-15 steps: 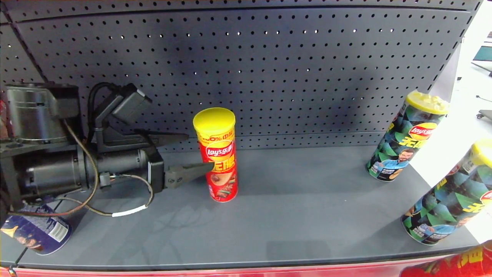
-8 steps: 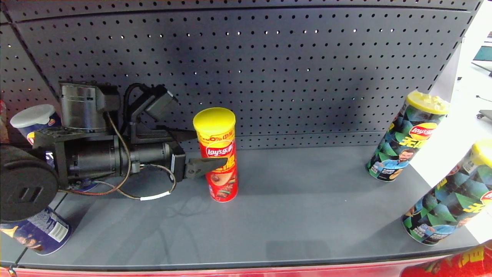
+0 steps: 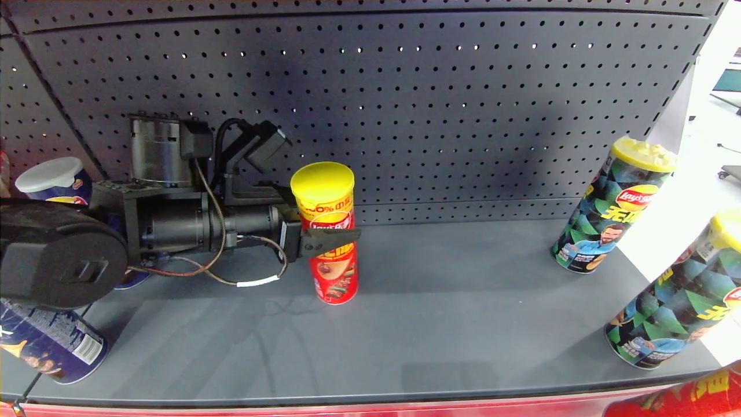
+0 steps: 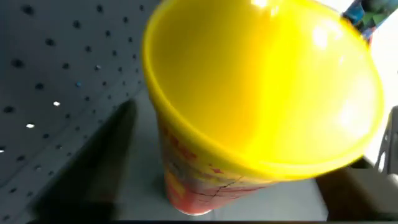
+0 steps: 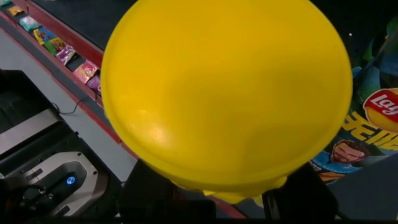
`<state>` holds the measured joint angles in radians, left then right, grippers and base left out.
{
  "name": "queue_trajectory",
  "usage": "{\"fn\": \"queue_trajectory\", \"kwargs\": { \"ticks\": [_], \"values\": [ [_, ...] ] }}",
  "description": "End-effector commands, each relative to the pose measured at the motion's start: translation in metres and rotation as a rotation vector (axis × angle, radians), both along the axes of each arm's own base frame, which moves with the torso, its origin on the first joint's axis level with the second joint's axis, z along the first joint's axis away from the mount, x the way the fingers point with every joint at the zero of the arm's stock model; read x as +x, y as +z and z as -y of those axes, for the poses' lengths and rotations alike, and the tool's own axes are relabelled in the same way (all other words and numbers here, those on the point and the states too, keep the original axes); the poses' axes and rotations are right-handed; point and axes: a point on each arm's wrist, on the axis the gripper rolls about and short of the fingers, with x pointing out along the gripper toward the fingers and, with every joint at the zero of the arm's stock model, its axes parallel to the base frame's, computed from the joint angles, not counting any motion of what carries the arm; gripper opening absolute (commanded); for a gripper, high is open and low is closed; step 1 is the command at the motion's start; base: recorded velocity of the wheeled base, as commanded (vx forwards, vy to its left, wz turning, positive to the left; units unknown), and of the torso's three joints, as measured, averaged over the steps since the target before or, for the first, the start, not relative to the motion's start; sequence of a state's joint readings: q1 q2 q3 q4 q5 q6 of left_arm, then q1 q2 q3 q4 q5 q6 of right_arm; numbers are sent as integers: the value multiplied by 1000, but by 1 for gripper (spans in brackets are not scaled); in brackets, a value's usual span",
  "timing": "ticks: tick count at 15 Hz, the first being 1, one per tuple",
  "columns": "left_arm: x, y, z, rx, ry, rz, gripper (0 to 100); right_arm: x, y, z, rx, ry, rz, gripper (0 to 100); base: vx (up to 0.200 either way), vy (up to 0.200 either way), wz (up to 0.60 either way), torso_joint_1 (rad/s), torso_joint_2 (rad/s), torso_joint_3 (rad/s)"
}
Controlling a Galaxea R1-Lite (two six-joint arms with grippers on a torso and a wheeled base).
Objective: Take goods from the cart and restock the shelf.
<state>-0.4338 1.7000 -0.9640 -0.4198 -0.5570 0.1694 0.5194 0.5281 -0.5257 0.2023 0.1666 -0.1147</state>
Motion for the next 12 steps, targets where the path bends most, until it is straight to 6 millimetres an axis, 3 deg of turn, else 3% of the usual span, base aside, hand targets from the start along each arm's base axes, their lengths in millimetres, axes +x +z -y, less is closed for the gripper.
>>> {"fn": "queue_trajectory", "kwargs": {
  "ticks": [1,6,12],
  "values": [
    [1,-4,2,5,-6,-13,0,0,0,0,0,1,1,0,0,0,0,0,0,0],
    [-11,0,1,-13,-61,-13,0,0,0,0,1,-1,-2,0,0,0,0,0,0,0],
    [-64,-4,-3,-11,-172,-31,0,0,2,0,5,-1,6,0,0,0,0,0,0,0]
  ]
}}
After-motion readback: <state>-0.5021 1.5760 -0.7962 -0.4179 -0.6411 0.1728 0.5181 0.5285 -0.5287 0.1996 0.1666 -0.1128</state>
